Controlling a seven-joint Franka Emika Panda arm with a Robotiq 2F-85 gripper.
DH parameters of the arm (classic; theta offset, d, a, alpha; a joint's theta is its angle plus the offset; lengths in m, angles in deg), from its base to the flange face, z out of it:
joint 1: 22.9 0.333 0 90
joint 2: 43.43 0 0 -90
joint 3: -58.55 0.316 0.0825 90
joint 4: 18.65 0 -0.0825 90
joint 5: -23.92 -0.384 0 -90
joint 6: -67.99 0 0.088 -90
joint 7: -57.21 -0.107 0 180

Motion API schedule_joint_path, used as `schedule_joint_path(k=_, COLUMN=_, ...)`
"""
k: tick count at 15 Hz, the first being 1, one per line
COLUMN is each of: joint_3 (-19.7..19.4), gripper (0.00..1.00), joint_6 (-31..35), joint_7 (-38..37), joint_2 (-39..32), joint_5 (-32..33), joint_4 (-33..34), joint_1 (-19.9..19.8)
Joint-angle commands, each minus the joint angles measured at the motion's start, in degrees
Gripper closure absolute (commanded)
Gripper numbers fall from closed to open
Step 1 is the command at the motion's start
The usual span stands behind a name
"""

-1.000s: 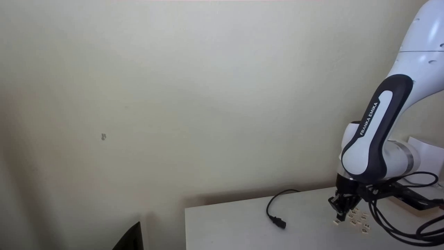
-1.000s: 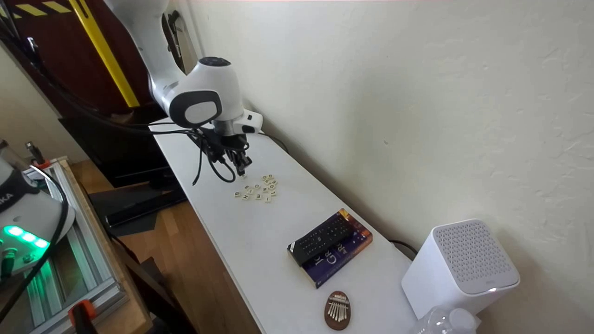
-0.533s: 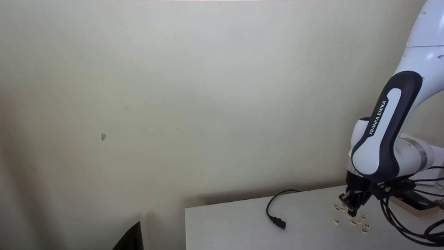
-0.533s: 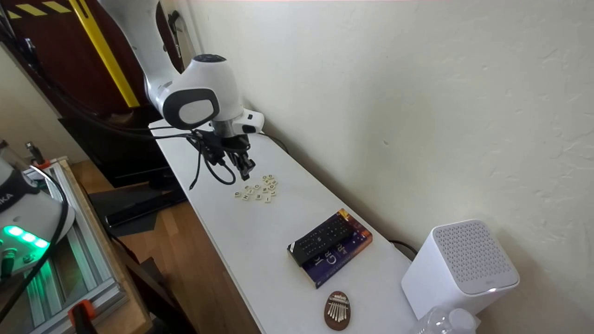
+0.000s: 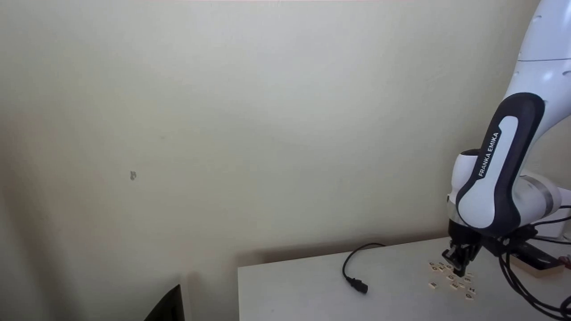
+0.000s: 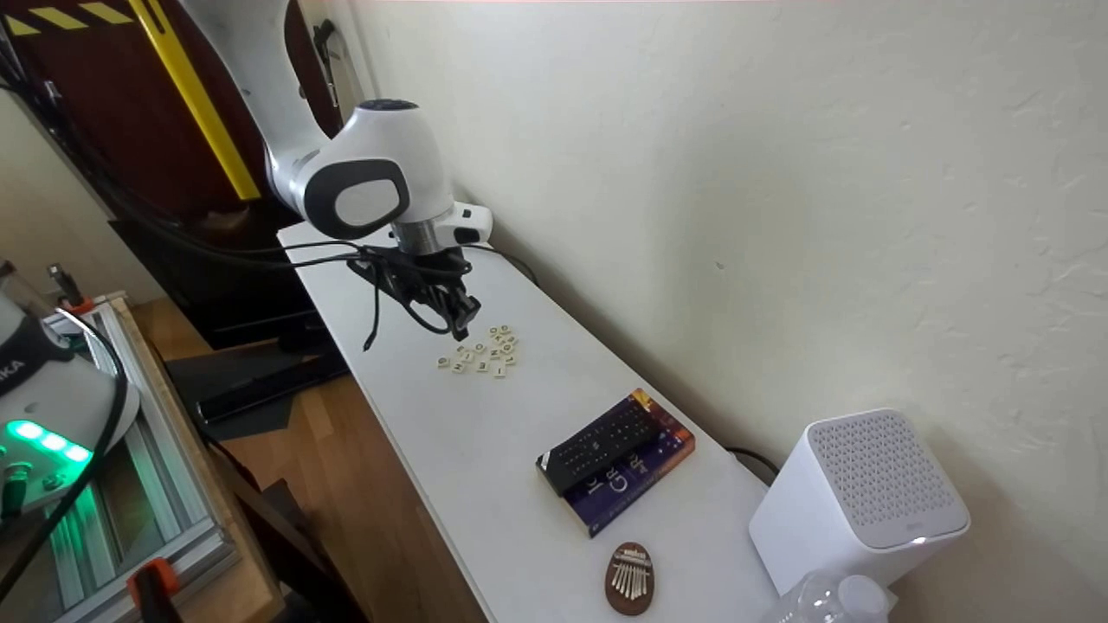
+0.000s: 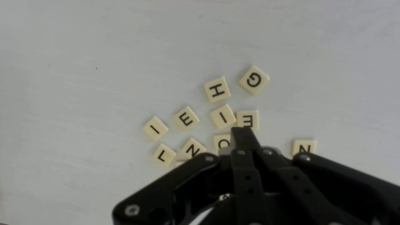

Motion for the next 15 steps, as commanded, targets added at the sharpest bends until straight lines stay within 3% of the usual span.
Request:
schedule_joint_path(k=1, joint_3=0.5, gripper=1.00, joint_6=-1.3, joint_7=1.1, joint_2=-0.3, joint_5=1.8, joint_4=0.3, joint_1=-0.2)
schedule_joint_path(k=15, joint_3=1.6, gripper=1.00, joint_6=-1.4, joint_7=1.6, joint_2=-4.2, joint_5=1.8, joint_4=3.1, joint_1=-1.4)
